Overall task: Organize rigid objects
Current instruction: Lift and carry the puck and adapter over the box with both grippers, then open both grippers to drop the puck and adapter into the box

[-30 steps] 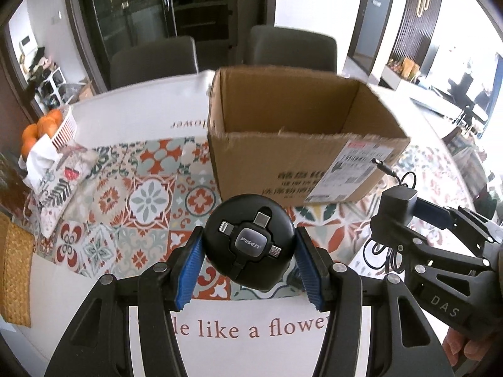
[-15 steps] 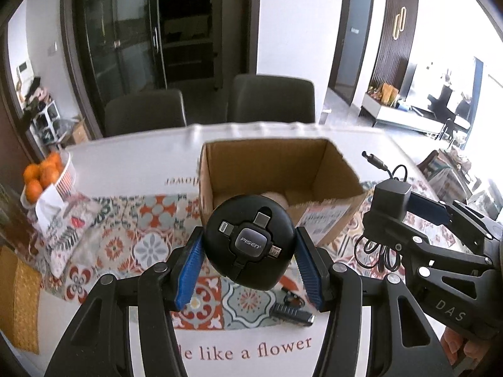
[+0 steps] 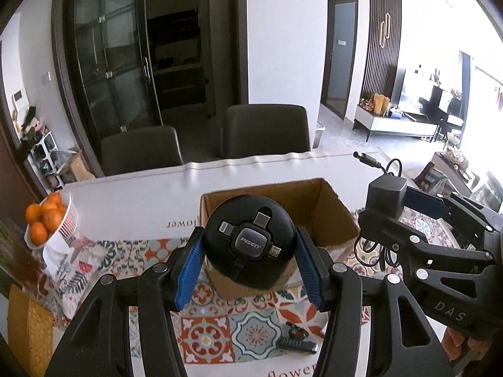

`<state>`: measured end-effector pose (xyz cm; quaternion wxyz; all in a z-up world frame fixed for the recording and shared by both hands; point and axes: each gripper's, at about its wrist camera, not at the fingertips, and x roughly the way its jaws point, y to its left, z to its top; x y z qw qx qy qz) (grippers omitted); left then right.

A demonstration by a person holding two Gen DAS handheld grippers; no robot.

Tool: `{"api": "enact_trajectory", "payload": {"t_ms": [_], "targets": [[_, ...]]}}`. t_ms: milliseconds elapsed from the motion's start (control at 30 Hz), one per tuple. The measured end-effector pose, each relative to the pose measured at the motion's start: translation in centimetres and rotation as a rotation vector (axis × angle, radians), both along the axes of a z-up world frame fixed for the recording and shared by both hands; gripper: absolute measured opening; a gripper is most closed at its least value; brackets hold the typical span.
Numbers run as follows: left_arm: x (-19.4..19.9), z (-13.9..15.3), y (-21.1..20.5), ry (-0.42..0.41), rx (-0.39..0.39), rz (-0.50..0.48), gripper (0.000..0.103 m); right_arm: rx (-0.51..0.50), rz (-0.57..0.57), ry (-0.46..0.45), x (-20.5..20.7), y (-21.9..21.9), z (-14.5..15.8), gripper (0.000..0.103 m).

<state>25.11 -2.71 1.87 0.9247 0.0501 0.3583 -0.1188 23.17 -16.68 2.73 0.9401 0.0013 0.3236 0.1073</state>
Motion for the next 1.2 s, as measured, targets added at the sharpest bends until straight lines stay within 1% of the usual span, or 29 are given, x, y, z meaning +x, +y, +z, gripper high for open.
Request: {"api": "enact_trajectory", "payload": {"t_ms": [233, 433, 500, 667, 867, 1000, 1200], "targets": [[3.1, 0.1, -0.5, 0.027, 0.009, -0.007, 0.055, 0.016, 0.021, 0.036, 3.4, -0.4, -0.5, 0.057], [6.0, -0.9, -0.6, 0.08, 0.011, -0.001, 0.055, 0.011, 0.028, 0.076, 6.4, -0.7, -1.5, 0.057], [7.3, -1.8, -0.5, 0.115, 0.011, 0.006, 0.055, 0.008, 0.027, 0.09, 7.4, -0.9, -2.0, 0.057], [9.4, -4.0, -0.8, 0.195, 0.009, 0.004, 0.055, 0.007, 0.046, 0.162, 9.9, -1.0, -4.1, 0.057], [11.1, -7.0, -1.4, 0.268, 0.045, 0.01, 0.055, -0.013, 0.036, 0.238, 11.8, -1.2, -6.9, 0.057], [11.9, -8.4, -1.8, 0.312, 0.048, 0.002, 0.055, -0.002, 0.039, 0.27, 12.4, -1.5, -8.3, 0.057], [12.4, -9.7, -2.1, 0.333, 0.078, 0.01, 0.055, -0.012, 0.04, 0.281, 12.7, -1.5, -8.9, 0.057]]}}
